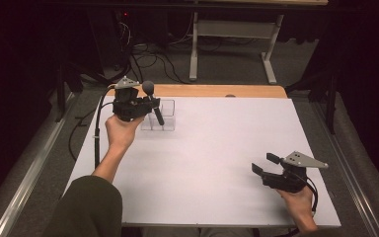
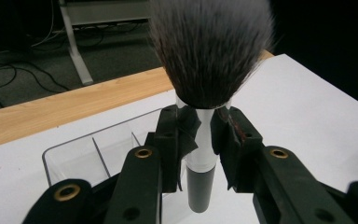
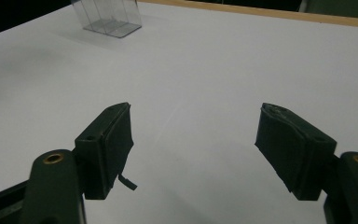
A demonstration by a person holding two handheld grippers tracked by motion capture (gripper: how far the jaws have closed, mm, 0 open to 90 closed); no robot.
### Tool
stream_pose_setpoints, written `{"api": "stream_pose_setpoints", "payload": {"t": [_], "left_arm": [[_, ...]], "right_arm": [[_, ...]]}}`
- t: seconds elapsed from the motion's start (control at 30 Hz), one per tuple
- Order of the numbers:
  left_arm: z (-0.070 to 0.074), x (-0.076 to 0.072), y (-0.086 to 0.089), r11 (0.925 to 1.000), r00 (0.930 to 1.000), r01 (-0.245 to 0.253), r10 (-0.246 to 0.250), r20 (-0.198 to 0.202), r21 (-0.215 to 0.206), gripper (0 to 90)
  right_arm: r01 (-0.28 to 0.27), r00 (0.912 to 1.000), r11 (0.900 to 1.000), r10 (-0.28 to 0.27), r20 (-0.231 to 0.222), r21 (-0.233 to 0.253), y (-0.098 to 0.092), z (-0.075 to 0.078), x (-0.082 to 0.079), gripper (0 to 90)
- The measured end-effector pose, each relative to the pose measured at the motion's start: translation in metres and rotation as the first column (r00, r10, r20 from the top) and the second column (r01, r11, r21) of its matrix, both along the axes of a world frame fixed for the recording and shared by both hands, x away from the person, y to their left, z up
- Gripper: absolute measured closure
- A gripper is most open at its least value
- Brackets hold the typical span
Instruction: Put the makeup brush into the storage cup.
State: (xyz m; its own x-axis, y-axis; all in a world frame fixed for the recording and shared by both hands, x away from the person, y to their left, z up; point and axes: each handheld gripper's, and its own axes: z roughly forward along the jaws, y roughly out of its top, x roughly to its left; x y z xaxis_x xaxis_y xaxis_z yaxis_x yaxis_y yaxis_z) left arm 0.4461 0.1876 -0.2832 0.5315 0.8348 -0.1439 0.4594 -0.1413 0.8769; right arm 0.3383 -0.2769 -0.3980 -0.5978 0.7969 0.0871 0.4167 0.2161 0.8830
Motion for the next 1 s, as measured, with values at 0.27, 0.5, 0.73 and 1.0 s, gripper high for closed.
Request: {"api": "stream_pose_setpoints", "payload": {"t": [0.27, 0.5, 0.73, 1.0], "left_arm": [[0.000, 0.011, -0.003, 0.9998, 0.9998, -0.019, 0.019, -0.010, 0.009, 69.9], [-0.002, 0.019, -0.004, 0.9986, 0.9986, -0.051, 0.051, -0.012, 0.018, 69.9], [-0.004, 0.027, -0.001, 0.9953, 0.9954, -0.093, 0.093, -0.026, -0.024, 69.8], [-0.007, 0.034, -0.005, 0.9928, 0.9930, -0.117, 0.116, -0.022, -0.025, 69.9]], "right_arm": [[-0.001, 1.0000, 1.000, 0.001, 0.000, 0.000, -0.001, 0.000, 0.001, 28.6], [-0.002, 1.0000, 1.000, 0.002, 0.000, 0.001, -0.002, -0.001, 0.001, 28.6], [-0.006, 1.0000, 1.000, 0.006, -0.002, -0.011, 0.001, -0.001, 0.000, 28.6], [-0.002, 1.0000, 1.000, 0.002, 0.002, -0.010, 0.000, -0.001, 0.000, 28.7]]}}
